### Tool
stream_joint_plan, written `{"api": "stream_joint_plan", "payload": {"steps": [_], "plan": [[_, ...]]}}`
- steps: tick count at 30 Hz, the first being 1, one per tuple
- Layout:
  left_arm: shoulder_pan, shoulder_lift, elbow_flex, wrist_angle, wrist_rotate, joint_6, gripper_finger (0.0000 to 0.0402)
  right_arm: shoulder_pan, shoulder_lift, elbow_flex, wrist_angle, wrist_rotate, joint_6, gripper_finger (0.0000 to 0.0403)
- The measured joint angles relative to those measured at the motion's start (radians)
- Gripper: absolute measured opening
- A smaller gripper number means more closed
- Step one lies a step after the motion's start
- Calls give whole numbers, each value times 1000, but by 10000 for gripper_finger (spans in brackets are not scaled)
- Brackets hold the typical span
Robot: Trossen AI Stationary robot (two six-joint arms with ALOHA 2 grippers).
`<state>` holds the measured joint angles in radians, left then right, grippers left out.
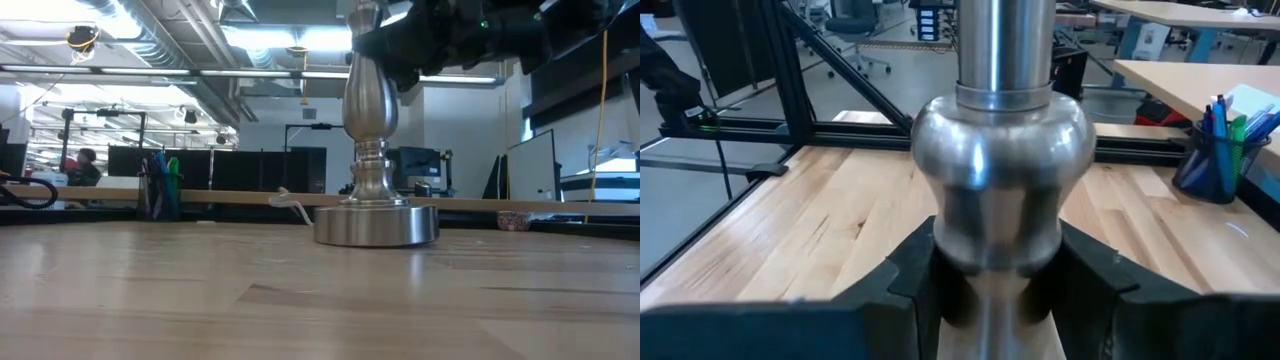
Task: Screw lightbulb
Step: Insert the lightbulb into the lamp
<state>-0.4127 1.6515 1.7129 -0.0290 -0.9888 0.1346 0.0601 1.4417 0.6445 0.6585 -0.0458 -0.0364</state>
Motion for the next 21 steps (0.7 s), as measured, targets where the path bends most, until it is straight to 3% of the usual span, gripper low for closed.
{"api": "stream_joint_plan", "payload": {"steps": [5,14,21], "plan": [[29,33,67,-69,-2,-28,221,0,0,0,-4,0,-6,135],[63,30,64,-255,-17,-259,221,0,1,-1,1,17,-9,135],[64,49,65,-267,-83,-301,221,0,2,-1,6,82,14,135]]}}
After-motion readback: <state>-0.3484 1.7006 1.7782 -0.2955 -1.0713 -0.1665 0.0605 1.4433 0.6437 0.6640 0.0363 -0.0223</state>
